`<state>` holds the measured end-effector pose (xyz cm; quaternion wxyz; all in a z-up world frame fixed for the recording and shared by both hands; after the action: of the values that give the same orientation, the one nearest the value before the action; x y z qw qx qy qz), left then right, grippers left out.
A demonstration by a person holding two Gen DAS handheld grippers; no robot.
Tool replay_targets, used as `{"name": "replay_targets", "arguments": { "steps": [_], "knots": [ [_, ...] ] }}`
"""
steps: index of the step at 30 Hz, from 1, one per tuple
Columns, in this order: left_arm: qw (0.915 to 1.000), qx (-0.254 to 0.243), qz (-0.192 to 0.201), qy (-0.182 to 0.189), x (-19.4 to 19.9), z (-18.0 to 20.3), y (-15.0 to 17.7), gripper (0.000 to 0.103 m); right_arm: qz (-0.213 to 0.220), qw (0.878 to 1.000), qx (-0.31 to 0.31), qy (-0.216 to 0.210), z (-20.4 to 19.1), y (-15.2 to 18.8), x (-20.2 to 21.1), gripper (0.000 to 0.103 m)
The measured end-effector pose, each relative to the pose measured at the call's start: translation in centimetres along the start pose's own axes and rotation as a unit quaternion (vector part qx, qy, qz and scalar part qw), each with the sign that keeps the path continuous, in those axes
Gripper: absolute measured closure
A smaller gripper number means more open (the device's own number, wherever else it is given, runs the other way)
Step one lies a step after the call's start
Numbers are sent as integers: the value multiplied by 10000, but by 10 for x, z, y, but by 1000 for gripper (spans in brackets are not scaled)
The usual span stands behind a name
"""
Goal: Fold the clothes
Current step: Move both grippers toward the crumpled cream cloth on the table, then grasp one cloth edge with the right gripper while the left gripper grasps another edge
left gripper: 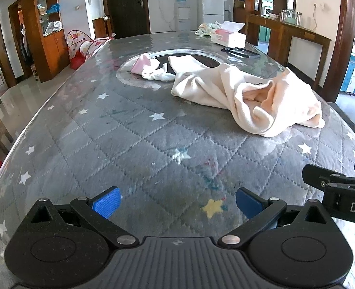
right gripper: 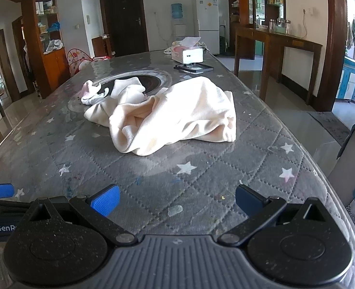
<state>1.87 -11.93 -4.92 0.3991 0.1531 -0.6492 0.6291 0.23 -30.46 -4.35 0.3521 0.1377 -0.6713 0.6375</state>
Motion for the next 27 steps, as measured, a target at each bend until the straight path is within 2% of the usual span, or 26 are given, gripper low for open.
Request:
{"name": "replay_targets", "arguments": {
  "steps": [22,27],
  "knots": [
    [9995,3,-288,113,-34,3,-25,0,-245,9996,-121,17,5,-18,-35,0],
    [9995,-72,-261,174,-39,4,-36,0,-314,9991,-241,-136,6,-24,-43,0]
  ]
}}
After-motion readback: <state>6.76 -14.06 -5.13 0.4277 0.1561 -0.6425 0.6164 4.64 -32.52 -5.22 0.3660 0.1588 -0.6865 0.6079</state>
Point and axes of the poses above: each gripper's, at about its wrist camera, not at the fingertips, and x roughly against the way its jaws point, z to its right, y to its underside, the point moved 10 cm from there along -x, roughly the way its jaws point, and after that the axes turned 12 degrees about y, right-handed, at the moved point
